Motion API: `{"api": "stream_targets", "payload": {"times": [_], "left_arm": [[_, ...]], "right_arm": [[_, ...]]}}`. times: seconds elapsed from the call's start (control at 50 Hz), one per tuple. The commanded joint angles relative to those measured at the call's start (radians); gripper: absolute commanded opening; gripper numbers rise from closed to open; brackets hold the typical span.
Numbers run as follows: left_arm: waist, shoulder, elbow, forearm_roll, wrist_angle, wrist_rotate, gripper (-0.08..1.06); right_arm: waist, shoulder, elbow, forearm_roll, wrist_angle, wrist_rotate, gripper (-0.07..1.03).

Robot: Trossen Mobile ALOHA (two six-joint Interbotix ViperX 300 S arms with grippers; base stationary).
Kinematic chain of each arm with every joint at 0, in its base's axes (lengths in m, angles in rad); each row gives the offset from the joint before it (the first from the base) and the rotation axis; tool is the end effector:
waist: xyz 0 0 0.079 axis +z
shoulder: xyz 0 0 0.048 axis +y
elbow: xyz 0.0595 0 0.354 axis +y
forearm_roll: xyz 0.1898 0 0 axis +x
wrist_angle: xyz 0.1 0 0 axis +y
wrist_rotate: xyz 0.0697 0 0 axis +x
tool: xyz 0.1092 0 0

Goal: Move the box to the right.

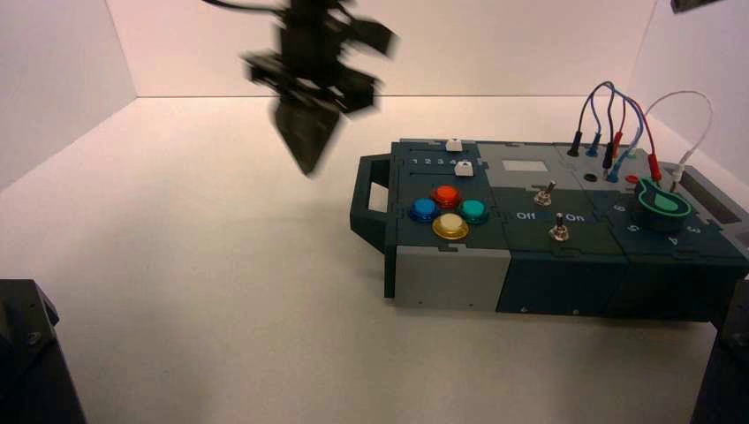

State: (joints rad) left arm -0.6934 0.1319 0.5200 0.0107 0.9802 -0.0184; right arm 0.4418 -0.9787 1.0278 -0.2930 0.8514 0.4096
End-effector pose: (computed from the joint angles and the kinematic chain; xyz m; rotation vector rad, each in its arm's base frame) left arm 0.2509 -0.2065 0.1157 0.5608 1.5590 -0.5133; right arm 0.1435 0.0249 0.2253 -0.0855 0.8476 0.1180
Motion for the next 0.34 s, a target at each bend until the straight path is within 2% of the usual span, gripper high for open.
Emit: {"api": "stream_targets", "payload": {"times": [0.02, 0.18, 0.34], "left_arm": [[0.017, -0.110, 0.017, 0.005, -0.005, -0.009, -0.03], [0.021, -0.166, 0.040, 0.009, -0.012, -0.018, -0.03], [0.021, -0.167, 0.041, 0.011, -0.032, -0.023, -0.03]], "right_arm": [[0.002, -0.003, -0.012, 0.003, -0.006, -0.006, -0.02], [0.002, -0.012, -0.008, 0.005, -0.006, -0.005, -0.02], [0.002, -0.012, -0.008, 0.003, -0.011, -0.005, -0.02]]}}
